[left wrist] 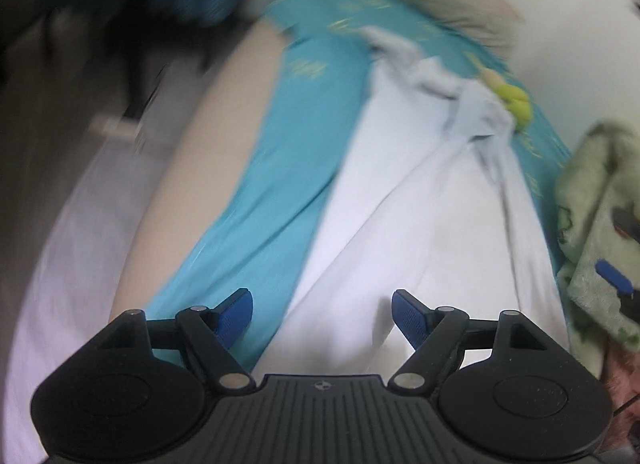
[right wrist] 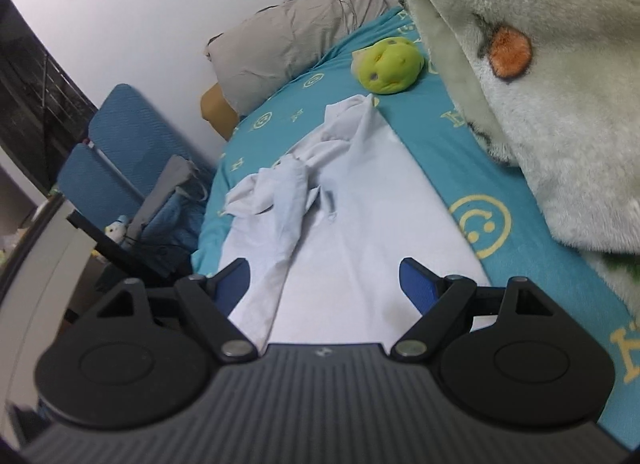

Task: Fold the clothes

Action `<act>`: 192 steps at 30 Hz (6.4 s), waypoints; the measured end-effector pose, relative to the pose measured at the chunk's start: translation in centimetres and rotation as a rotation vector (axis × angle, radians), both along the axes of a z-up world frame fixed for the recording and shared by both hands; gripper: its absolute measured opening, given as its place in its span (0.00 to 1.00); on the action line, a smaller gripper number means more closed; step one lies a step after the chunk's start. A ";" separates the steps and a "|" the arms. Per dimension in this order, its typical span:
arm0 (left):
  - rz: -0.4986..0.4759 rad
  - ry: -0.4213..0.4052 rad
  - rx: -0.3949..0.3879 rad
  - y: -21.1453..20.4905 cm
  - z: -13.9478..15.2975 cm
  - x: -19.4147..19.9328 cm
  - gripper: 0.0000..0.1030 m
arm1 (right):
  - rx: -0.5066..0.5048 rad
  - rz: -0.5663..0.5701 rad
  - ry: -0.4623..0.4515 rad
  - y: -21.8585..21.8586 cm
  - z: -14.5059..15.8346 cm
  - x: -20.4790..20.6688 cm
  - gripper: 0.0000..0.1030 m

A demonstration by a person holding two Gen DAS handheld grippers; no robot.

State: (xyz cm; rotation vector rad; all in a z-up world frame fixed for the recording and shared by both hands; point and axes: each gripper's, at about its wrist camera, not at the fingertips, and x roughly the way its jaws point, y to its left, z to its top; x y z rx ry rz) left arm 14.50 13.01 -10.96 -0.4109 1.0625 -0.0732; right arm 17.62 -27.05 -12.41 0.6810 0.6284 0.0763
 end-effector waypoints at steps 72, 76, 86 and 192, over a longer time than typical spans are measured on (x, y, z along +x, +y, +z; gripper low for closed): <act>-0.025 -0.313 0.401 -2.5 -5.2 19.8 0.01 | 0.016 0.038 0.021 1.0 -1.8 2.7 0.81; 0.067 -0.301 0.478 -0.8 -4.8 19.9 0.01 | 0.023 0.025 0.013 0.8 -1.4 1.8 0.81; 0.154 -0.145 0.642 2.7 -8.0 21.5 0.02 | -0.033 0.036 0.015 1.3 -1.4 2.1 0.81; -0.287 -0.050 -0.308 -16.3 0.0 -4.1 0.61 | -0.110 -0.068 0.060 -3.9 4.5 -10.3 0.70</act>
